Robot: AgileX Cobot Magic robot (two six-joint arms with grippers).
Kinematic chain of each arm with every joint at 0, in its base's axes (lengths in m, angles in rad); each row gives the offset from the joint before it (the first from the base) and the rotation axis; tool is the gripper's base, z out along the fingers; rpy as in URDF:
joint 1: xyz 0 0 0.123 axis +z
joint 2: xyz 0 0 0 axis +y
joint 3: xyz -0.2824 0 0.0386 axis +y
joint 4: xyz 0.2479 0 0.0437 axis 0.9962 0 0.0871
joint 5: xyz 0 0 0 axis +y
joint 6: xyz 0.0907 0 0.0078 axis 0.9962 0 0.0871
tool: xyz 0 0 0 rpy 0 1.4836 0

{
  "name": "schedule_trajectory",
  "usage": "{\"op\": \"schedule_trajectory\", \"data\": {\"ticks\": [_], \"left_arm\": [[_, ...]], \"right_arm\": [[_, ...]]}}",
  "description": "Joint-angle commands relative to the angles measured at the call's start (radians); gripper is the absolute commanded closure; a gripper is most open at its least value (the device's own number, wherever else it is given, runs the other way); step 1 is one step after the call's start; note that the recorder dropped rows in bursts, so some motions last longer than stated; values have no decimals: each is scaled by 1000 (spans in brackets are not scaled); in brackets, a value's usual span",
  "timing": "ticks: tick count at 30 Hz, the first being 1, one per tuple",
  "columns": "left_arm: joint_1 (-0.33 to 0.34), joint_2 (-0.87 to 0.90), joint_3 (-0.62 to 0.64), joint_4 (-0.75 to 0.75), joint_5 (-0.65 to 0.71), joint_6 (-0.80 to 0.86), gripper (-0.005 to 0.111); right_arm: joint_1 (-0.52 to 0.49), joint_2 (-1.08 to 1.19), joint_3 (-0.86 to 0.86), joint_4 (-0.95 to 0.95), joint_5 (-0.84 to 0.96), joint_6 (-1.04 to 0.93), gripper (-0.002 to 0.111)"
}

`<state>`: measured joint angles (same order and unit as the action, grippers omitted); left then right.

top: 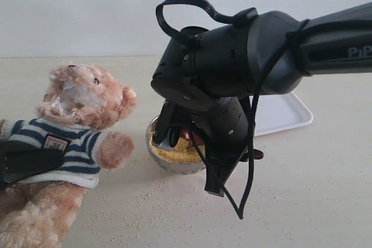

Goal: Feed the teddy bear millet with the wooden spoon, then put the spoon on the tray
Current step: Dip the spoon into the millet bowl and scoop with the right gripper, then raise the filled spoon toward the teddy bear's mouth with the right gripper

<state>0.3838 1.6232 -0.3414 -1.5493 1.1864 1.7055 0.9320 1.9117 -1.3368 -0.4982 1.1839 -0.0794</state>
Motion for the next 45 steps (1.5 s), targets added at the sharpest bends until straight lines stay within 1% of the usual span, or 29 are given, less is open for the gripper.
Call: {"op": "schedule_trajectory", "data": {"ticks": [1,6,15,19,27,30,33,37,42,45], "left_arm": [[3,-1,-8,-15,35,7,102],[3,-1,-8,-15,35,7,102],[3,-1,-8,-15,35,7,102],[3,-1,-8,-15,35,7,102],[3,-1,-8,-15,35,7,102],[3,-1,-8,-15,35,7,102],[3,-1,-8,-15,35,7,102],[3,-1,-8,-15,35,7,102],[3,-1,-8,-15,35,7,102],[3,-1,-8,-15,35,7,102]], "right_arm": [[-6,-6,-23,23,37,-20,107],[-16,-6,-23,77,37,-38,107],[-66,-8,-48,158,37,-38,107],[-85,-15,-50,170,37,-38,107],[-85,-71,-50,186,37,-38,107],[-95,-102,-50,238,37,-38,107],[-124,-114,-50,329,37,-42,107],[-172,-117,-50,455,37,-48,107],[-235,-126,-50,537,37,-62,107],[-270,-132,-50,639,37,-73,107]]}}
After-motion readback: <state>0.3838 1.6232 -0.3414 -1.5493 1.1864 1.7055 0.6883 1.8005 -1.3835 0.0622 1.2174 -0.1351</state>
